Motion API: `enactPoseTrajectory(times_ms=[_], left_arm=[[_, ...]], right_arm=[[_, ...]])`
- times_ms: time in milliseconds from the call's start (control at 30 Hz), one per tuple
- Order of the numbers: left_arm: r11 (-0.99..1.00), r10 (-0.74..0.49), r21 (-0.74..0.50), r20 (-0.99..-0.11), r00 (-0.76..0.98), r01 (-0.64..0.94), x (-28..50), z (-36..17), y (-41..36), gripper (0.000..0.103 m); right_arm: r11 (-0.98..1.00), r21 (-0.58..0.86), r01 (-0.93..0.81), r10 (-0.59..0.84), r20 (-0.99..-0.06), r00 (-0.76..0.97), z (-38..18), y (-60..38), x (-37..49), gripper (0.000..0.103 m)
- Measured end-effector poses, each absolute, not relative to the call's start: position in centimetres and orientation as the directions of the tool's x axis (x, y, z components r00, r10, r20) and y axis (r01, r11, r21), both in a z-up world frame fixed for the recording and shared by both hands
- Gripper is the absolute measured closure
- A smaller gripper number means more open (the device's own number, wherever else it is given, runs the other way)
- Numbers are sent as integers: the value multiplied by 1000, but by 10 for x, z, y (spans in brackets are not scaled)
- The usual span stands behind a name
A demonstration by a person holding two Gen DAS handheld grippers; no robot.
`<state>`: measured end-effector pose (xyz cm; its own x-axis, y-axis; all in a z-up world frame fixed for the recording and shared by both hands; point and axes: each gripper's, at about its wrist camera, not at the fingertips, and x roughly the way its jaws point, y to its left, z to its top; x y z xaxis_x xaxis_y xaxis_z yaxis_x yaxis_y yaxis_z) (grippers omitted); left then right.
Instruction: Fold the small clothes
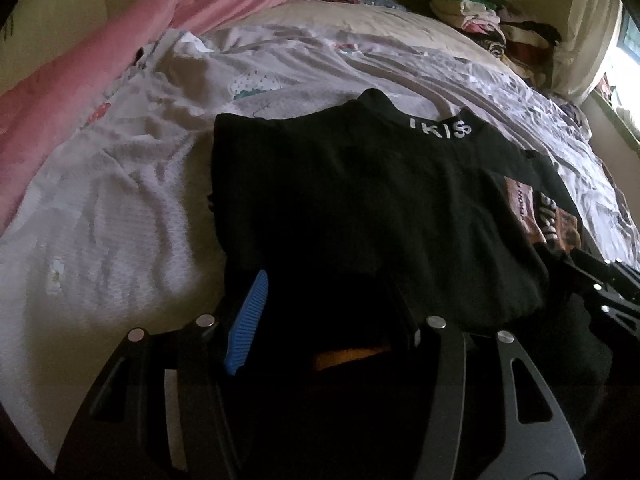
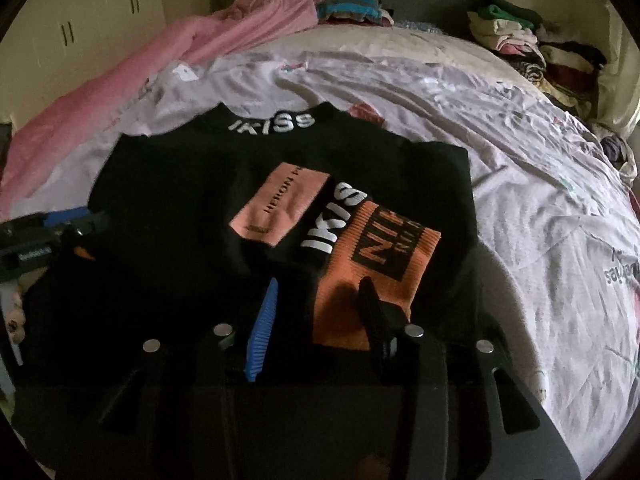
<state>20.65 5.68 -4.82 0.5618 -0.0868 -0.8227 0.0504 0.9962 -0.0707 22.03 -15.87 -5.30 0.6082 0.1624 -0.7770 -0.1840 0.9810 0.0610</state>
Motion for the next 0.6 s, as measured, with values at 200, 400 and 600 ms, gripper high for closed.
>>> enactPoseTrajectory(times_ms=[200, 400, 600], left_arm=[[997, -72, -53, -815, 574, 51, 200, -43, 55, 49], [997, -76, -54, -802, 593, 54, 192, -36, 52, 42], [997, -80, -57, -793, 603, 57, 184, -32, 49, 33]], right_arm=[[982, 76, -173, 170, -753, 636, -40, -163, 205, 46], [984, 70, -162, 162, -723, 671, -25, -166, 191, 33], [985, 58, -160, 154, -702, 696, -14, -165, 180, 19]])
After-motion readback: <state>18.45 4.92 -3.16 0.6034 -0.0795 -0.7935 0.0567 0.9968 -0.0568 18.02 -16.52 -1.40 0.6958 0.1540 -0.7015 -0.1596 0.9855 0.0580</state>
